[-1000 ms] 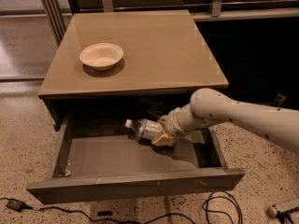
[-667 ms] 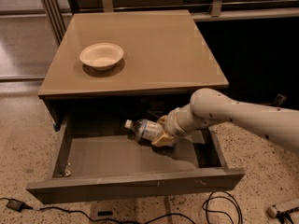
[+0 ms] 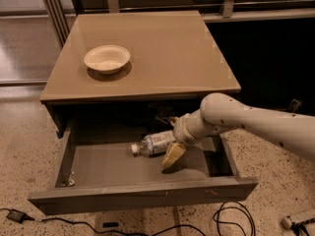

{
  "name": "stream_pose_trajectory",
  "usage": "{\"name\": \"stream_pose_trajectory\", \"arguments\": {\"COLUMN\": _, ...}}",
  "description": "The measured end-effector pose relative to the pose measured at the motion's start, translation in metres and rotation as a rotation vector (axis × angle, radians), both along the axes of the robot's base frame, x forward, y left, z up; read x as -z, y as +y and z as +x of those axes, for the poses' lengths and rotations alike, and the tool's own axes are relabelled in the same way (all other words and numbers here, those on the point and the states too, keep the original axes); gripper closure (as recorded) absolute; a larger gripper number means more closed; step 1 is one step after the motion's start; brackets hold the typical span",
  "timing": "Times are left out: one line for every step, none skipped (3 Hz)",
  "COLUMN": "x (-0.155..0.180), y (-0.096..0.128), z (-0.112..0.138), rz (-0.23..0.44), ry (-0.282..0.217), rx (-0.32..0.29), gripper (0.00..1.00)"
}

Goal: Place blue plastic bottle into top drawer

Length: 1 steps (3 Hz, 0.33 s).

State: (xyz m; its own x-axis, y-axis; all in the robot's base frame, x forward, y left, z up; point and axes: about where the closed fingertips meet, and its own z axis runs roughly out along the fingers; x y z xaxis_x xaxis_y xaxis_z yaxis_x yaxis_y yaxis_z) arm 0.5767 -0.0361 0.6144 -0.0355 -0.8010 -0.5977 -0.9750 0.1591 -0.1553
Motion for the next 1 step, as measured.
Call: {"name": "stream_pose_trajectory", "arguments": {"x": 0.0000, "y": 0.0000, "z": 0.0000, "rz": 0.000, "ry": 0.000, "rx": 0.000, "gripper": 0.00}}
